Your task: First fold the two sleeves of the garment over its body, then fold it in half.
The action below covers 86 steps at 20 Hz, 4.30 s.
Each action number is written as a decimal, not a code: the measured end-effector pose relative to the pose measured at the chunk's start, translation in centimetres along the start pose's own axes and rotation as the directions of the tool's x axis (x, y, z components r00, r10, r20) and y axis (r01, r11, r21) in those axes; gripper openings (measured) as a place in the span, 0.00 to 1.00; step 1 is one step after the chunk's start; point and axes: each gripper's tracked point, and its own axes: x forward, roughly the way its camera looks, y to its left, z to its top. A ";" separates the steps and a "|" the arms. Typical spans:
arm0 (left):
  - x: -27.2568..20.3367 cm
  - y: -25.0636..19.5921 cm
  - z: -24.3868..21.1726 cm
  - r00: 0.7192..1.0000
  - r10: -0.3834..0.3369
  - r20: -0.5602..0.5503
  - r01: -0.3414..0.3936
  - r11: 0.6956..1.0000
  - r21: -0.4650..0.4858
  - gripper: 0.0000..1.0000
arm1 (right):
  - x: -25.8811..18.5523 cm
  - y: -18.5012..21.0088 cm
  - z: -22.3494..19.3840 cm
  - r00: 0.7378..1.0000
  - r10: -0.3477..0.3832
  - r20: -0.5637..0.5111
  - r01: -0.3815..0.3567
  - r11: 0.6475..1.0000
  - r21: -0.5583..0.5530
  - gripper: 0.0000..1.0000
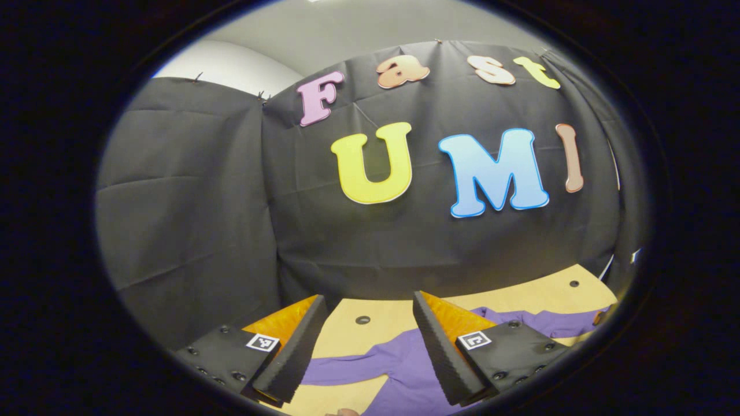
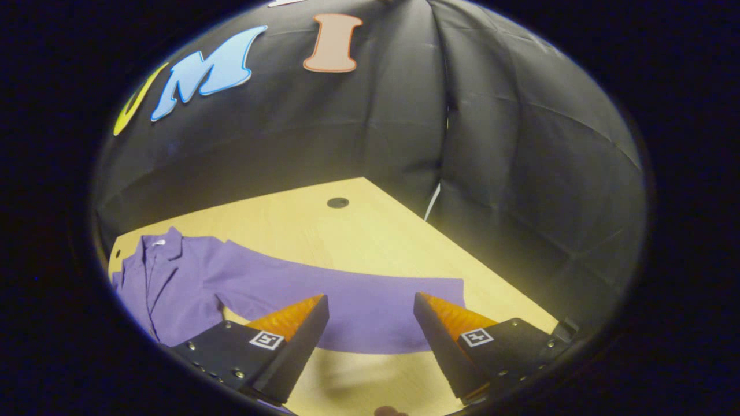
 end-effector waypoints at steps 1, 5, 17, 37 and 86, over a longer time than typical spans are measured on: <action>0.1 -0.2 0.2 1.000 0.003 0.001 -0.003 1.000 0.008 0.94 | 0.6 -0.2 -0.6 1.000 -0.003 -0.015 0.003 1.000 0.005 0.97; 0.3 -1.7 0.3 1.000 -0.003 0.001 0.003 1.000 0.026 0.95 | 2.9 -0.6 -2.4 0.997 -0.019 -0.075 0.020 1.000 0.018 0.95; 0.1 -2.6 0.4 1.000 -0.014 -0.005 0.014 1.000 0.012 1.00 | 4.4 0.1 -5.4 0.991 0.015 -0.134 -0.008 0.998 0.055 0.98; -0.7 0.7 -1.5 1.000 -0.006 -0.017 0.006 1.000 -0.006 1.00 | 2.6 5.7 2.7 0.989 0.090 -0.118 -0.054 0.958 0.282 0.05; 5.8 26.5 -19.7 0.958 0.180 -0.222 -0.208 0.972 -0.110 1.00 | -15.4 55.1 -9.5 0.711 0.608 -0.353 -0.697 0.674 -0.244 0.75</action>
